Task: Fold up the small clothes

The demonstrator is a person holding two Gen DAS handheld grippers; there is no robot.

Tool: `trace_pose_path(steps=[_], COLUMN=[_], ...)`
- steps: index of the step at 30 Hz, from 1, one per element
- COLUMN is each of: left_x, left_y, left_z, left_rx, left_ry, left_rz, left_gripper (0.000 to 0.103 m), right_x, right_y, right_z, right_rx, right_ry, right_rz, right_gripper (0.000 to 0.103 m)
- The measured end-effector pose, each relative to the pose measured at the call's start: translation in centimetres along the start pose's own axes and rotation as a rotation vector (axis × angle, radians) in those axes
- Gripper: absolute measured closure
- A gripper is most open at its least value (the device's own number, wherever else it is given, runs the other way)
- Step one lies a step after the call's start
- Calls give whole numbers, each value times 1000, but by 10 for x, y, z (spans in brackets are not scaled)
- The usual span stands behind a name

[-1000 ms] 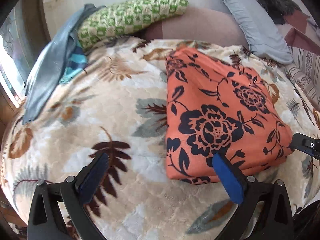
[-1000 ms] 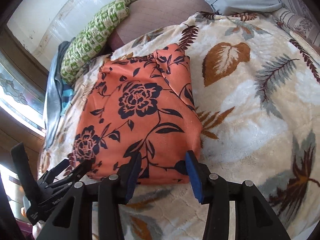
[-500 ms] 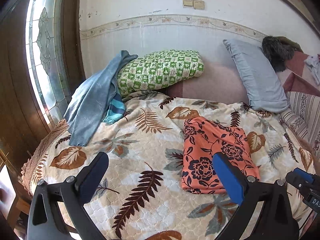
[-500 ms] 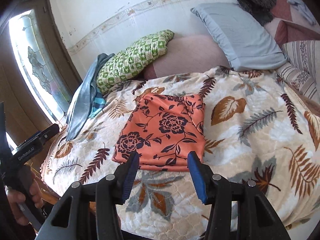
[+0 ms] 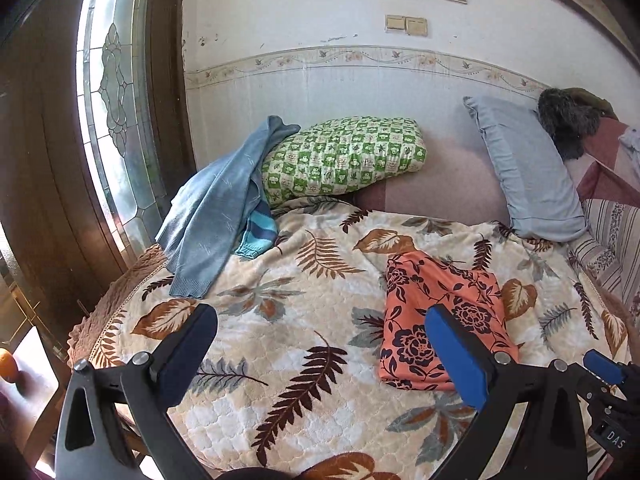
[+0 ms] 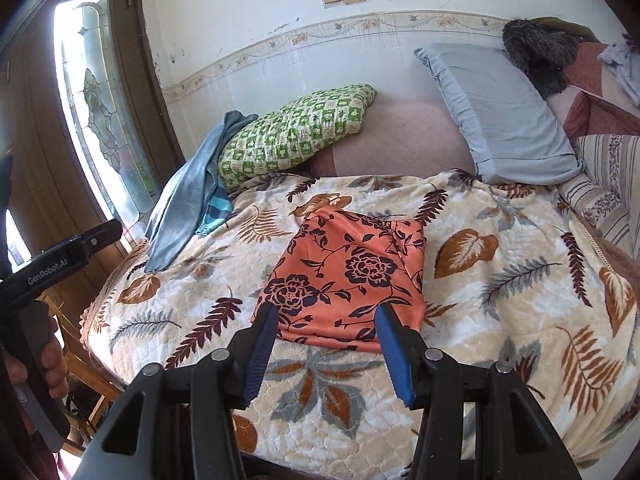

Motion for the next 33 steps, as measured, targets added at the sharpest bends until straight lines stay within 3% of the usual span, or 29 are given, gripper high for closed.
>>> trace_pose_path(steps=[5,10,23,33], left_x=[5,9,-1,0], left_y=[2,8,17,18], left_z=[0,0,2,1], left_rx=[-2,-13,-48,-46], left_ry=[16,23,-85,-73], left_rz=[44,37,81,63], left_gripper=[0,0,0,0], right_x=[3,7,16,18], right_y=[-2,-1,9,9], right_z=[-1,0,6,6], right_rx=[4,-4,-39,-44], right_ry=[12,22,53,51], right_rz=[3,4,6,-2], right_gripper=[49,49,49,49])
Point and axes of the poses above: each gripper's, at about its wrist camera, not at the fingertips, and y roughly against the way its jaws point, x to its left, z to its top, the point moved 4 cm from there along -y, roughly the way its jaws point, and after that the axes turned 10 degrees about x, right-handed, at the moved point
